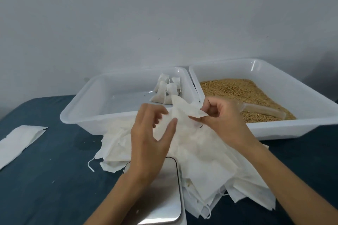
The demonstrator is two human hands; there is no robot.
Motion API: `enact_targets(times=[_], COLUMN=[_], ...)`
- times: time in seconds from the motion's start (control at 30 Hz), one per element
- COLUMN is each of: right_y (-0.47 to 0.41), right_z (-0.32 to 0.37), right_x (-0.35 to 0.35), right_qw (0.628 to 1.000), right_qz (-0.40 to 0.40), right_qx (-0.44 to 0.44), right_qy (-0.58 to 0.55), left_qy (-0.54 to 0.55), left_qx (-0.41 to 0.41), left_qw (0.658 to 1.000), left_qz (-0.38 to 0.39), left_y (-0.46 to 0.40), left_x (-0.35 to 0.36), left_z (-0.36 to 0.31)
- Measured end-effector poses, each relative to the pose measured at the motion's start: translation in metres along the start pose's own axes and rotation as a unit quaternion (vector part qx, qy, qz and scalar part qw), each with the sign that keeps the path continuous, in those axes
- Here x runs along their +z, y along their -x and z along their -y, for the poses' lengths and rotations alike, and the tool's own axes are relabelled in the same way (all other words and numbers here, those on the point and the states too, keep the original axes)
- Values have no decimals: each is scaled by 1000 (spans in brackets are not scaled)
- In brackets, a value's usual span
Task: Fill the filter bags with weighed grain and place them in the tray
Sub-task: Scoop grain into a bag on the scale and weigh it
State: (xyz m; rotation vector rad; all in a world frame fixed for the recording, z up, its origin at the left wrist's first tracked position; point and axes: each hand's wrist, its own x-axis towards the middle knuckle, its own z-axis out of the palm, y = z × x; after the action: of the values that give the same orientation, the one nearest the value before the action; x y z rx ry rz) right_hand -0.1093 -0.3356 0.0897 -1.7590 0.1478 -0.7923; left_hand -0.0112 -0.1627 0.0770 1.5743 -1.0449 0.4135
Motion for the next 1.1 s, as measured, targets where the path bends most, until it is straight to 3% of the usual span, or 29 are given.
enact_targets(times=[0.07,0.17,0.3,0.43,0.6,0.77,0.93,1.1], right_y=[1,4,5,3,3,4,5,4], right_z=[2,6,15,15,15,13,13,13], right_x=[2,1,-6,-6,-5,-9,-7,-11], right_qw=[999,994,991,993,994,991,991,993], right_qz=[17,82,126,97,104,118,132,112], right_qx=[-9,-13,10,46,29,41,19,12], right_qy=[27,74,44,-43,-11,-53,-10,-45], left_qy=[14,30,51,43,54,80,114,249], left_qx=[45,40,4,-10,12,-63,-72,-184], left_qw=[997,993,995,995,995,992,984,945], left_qz=[53,108,88,86,82,71,114,102], left_y=[2,6,3,5,5,5,4,0], left_x=[2,6,5,7,8,8,9,7], left_z=[-3,-7,-1,-1,-6,-5,-3,-3])
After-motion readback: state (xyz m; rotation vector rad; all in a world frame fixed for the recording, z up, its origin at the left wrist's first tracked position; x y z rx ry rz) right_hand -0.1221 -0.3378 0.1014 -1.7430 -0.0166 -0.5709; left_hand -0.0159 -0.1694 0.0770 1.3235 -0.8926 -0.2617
